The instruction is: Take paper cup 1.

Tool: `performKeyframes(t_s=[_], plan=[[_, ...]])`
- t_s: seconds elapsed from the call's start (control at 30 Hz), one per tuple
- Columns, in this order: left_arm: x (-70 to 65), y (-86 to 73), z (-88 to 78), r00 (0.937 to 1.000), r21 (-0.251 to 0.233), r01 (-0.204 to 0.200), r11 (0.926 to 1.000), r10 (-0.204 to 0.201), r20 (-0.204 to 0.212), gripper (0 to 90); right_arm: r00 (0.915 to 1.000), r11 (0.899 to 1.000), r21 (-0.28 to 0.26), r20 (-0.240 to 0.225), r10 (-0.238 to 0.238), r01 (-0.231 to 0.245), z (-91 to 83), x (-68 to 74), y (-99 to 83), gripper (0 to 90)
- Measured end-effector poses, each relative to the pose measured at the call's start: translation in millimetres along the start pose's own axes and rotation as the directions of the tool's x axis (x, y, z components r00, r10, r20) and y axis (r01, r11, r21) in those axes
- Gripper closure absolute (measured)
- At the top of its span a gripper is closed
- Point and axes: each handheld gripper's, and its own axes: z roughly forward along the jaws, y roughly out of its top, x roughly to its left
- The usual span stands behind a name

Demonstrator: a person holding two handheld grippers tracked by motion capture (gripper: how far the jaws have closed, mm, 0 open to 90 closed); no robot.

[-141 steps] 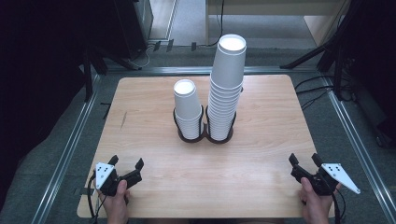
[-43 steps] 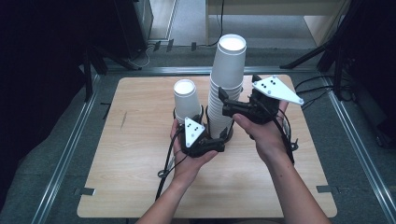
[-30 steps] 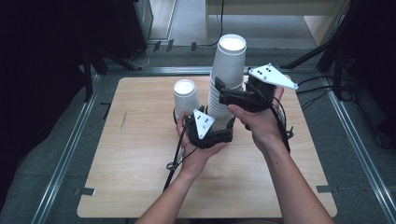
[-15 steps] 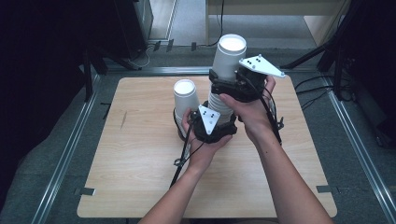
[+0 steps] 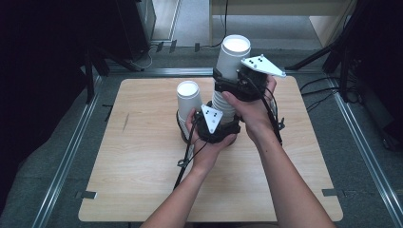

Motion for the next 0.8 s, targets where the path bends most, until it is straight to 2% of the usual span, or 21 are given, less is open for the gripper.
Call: performKeyframes(t_s=[0.2, 0.43, 0.63, 0.7, 0.8], plan=[[0.9, 0.0, -0.1, 1.0000, -0.002, -0.001, 1.0000, 0.001, 0.005, 10.2, 0.9999, 1.000, -0.005, 0.002, -0.012, 0.012, 0.2, -0.4, 0.4, 11.0], [1.7, 0.3, -0.7, 1.0000, 0.001, 0.000, 1.0000, 0.000, 0.010, 10.7, 0.9999, 0.999, -0.039, 0.001, -0.014, 0.014, -3.0, 1.8, 6.1, 11.2], [1.5, 0.2, -1.0, 1.0000, 0.000, 0.000, 1.0000, 0.000, 0.008, 11.4, 0.9991, 0.997, -0.064, 0.020, -0.038, 0.039, -7.1, 5.0, 12.6, 12.3], [1.3, 0.2, -1.1, 1.0000, 0.002, -0.001, 1.0000, 0.001, 0.008, 11.5, 0.9966, 0.994, -0.081, 0.050, -0.066, 0.070, -8.4, 7.3, 13.2, 13.3], [1.3, 0.3, -1.2, 1.0000, 0.003, 0.000, 1.0000, 0.000, 0.008, 11.6, 0.9967, 0.993, -0.093, 0.049, -0.064, 0.068, -9.0, 8.2, 14.3, 13.6]])
